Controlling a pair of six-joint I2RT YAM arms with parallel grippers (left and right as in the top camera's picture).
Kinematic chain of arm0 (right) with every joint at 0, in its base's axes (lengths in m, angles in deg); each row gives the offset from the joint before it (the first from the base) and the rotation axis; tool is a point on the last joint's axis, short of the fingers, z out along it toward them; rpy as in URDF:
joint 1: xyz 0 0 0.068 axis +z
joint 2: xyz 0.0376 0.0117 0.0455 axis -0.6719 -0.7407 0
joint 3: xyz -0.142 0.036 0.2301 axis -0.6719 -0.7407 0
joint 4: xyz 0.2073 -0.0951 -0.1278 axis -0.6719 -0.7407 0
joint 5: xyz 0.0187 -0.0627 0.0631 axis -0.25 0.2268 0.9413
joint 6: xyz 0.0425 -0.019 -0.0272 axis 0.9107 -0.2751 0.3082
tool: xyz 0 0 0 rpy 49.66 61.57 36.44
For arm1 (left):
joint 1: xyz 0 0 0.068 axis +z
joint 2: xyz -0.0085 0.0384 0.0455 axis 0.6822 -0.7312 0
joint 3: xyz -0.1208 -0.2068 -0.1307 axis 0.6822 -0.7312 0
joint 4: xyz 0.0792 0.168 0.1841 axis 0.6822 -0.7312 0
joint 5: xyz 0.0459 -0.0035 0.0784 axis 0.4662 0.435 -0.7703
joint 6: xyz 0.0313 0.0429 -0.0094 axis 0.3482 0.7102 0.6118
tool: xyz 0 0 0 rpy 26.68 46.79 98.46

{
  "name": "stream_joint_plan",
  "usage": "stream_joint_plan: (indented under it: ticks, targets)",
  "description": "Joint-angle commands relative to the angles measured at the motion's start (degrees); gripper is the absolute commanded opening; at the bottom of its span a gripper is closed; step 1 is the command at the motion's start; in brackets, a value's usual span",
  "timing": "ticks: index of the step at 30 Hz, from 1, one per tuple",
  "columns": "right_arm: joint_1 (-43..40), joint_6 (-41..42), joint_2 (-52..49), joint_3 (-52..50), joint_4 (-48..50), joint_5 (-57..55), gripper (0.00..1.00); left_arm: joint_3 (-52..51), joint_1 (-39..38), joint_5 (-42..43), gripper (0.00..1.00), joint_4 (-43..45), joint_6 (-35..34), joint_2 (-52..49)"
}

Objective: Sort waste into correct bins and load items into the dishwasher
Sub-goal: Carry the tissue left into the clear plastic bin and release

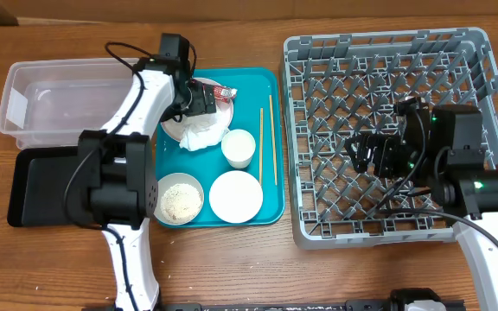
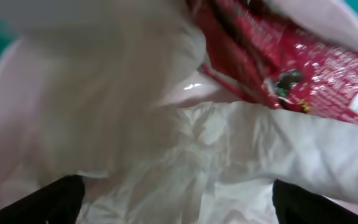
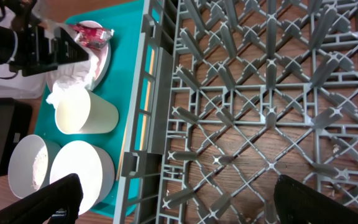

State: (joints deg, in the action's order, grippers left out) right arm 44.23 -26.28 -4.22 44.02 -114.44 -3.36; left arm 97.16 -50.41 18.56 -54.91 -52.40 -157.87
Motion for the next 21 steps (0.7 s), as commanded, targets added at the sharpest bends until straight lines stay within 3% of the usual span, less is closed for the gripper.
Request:
stream_joint_plan:
  ticks: [1,2,3,4,5,6,13,21]
  targets:
    - [0.4,0.3,-0.2,1.6,0.2,0.0,1.0,1.5,-1.0,-0.7,0.85,-0.2,-0.3,-2.0]
    - [0.4,0.3,-0.2,1.6,0.2,0.0,1.0,1.5,-1.1,-0.7,0.76,-0.4,-0.3,-2.2]
    - [0.4,0.3,-0.2,1.6,0.2,0.0,1.0,1.5,-1.2,-0.7,0.61,-0.7,-0.3,-2.2]
    - [0.4,0.3,-0.2,1.6,0.2,0.7,1.0,1.5,-1.3,-0.7,0.28,-1.2,-0.3,-2.2]
    - [0.4,0.3,-0.2,1.6,0.2,1.2,1.0,1.5,-1.3,-0.7,0.12,-1.6,-0.3,-2.2]
    - [0.4,0.3,-0.2,1.6,0.2,1.7,1.0,1.5,-1.2,-0.7,0.04,-2.1,-0.3,-2.2]
    - [0.4,0.3,-0.2,1.6,-0.2,2.1,1.0,5.3,-1.1,-0.7,0.04,-11.0,-0.3,-2.1]
    - [0.4,0.3,-0.2,1.6,-0.4,2.1,1.0,26.7,-0.9,-0.5,0.04,-32.8,1.2,-2.0]
